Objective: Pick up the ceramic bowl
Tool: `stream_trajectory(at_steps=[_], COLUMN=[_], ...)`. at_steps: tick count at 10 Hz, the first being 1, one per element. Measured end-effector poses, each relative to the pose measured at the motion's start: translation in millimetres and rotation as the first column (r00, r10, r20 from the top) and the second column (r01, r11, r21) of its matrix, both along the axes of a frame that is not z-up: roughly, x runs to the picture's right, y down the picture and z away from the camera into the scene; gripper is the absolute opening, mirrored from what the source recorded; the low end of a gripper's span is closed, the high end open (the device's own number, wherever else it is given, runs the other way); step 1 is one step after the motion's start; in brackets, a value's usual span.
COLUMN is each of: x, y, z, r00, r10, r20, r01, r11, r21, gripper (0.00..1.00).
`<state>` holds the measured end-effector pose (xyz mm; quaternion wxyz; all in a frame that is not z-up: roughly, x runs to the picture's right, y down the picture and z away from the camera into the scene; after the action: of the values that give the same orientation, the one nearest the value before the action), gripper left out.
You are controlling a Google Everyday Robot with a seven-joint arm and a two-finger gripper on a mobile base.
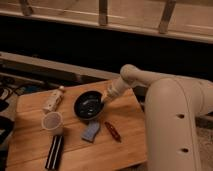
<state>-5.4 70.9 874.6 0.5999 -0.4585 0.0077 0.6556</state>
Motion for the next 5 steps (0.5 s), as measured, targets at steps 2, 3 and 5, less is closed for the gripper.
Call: stream_trajectory(at_steps=[2, 3, 5], x=[3.1, 5.8, 12.0], y=[-15.8, -20.9, -30.9], z=[-16.0, -20.9, -31.8], r00=[1.0, 1.0, 0.999], r10=[0.004, 0.007, 0.015], r20=[0.016, 0.02, 0.028], r01=[-0.004, -0.007, -0.015], r11=[1.0, 1.0, 0.9998], r21=[-0.001, 0.005, 0.012], gripper=[0.0, 0.0, 0.0])
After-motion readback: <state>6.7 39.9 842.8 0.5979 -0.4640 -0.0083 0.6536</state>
